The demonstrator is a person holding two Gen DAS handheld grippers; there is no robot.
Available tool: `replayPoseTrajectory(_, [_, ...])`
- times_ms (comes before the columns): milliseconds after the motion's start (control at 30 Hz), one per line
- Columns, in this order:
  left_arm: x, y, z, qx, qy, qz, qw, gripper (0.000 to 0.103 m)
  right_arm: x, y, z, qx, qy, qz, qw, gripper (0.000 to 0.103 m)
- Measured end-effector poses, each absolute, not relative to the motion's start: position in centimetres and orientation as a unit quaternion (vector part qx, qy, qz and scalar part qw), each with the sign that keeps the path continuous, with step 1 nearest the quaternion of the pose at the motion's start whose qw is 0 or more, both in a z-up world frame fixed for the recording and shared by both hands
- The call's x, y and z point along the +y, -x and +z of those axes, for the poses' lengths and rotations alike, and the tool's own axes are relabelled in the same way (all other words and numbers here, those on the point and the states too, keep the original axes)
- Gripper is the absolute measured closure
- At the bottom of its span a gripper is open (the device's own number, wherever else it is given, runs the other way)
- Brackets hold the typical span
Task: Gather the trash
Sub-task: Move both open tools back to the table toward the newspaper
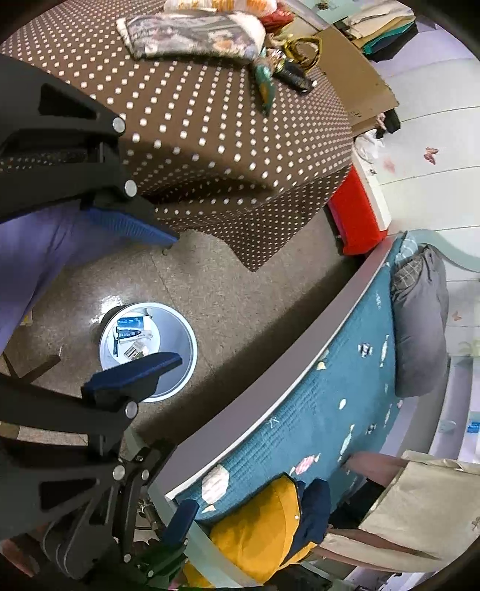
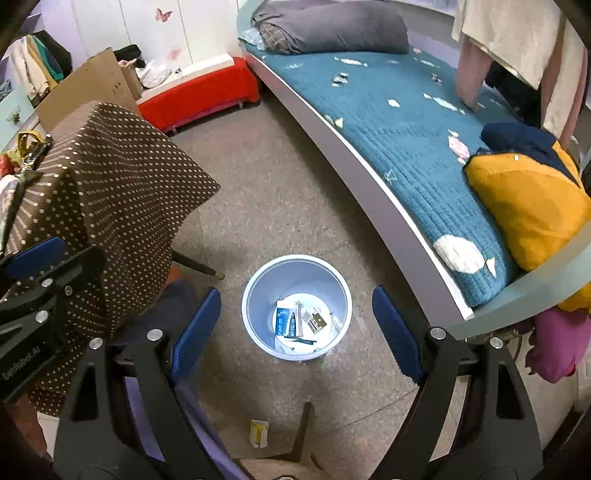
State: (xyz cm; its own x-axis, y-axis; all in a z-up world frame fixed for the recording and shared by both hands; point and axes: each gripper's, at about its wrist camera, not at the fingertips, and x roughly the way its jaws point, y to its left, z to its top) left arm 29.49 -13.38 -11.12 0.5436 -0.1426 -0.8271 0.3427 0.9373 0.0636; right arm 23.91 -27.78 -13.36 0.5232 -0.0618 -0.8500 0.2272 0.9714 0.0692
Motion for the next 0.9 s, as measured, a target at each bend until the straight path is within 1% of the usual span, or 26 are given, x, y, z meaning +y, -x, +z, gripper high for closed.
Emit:
replayPoseTrajectory(367, [-10.7,-28.4,-7.7,0.432,-0.093,-0.131,0.887,0.043,-24.9,-24.0,-9.6,0.448,-0.073,-0.058,0.889,0.020])
replayPoseTrajectory(733, [-4.7,-28.5,-4.3,0.412,-0.060,-0.087,0.905,0.043,-19.9,-25.8,-6.5,0.427,-0.051,-0.004,0.903,0.020])
replayPoseTrajectory(900, [-1.2,-28.8,-3.3,0.407,-0.044,-0.057,0.911,0.041,-16.5,-27.1,-5.4,0.422,-0.035,0.031,0.905,0.020])
